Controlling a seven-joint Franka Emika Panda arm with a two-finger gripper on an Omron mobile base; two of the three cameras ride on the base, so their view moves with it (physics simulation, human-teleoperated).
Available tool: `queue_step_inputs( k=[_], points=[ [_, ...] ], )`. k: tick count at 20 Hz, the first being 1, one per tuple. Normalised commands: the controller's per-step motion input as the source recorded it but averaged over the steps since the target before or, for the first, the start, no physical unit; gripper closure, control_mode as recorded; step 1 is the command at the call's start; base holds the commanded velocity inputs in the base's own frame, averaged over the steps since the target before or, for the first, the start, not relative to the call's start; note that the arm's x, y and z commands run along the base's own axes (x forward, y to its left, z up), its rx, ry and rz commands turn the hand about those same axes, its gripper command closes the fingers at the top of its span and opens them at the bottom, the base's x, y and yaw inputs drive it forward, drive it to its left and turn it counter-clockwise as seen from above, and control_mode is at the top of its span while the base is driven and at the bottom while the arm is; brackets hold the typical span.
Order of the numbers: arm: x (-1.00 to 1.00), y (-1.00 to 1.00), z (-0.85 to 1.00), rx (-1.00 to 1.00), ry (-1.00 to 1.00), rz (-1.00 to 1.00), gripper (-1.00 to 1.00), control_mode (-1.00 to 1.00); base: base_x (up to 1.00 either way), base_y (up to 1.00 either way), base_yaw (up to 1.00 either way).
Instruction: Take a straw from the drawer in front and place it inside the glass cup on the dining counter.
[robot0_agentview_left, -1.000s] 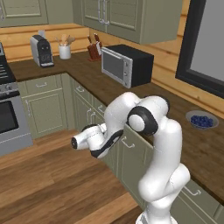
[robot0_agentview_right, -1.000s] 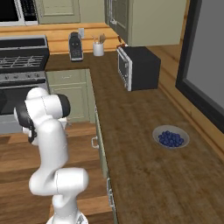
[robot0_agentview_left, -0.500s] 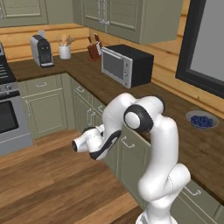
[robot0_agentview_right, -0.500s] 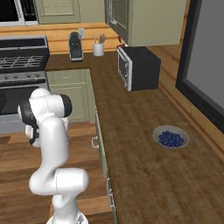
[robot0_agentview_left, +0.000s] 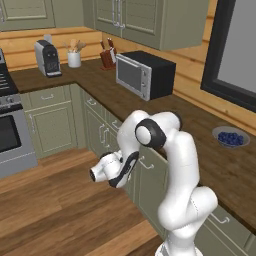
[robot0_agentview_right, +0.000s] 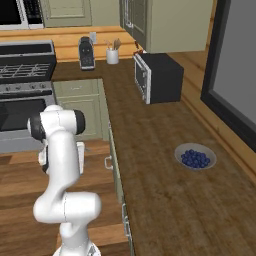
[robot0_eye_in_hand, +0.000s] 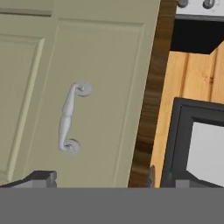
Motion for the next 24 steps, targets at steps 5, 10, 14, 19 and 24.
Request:
queue_step_inputs(
  k=[5, 10, 14, 19, 24],
  points=[
    [0.07, -0.39, -0.3, 0.0, 0.0, 0.0, -1.0, -1.0, 0.0, 0.0, 0.0],
    [0.0, -0.33, -0.23, 0.0, 0.0, 0.0, -1.0, -1.0, 0.0, 0.0, 0.0],
    [0.0, -0.34, -0.09, 0.0, -0.04, 0.0, -1.0, -1.0, 0.0, 0.0, 0.0],
    [0.0, -0.25, -0.07, 0.0, -0.01, 0.0, -1.0, -1.0, 0.0, 0.0, 0.0],
    [0.0, -0.14, -0.13, 0.0, 0.0, 0.0, -1.0, -1.0, 0.0, 0.0, 0.0]
  ],
)
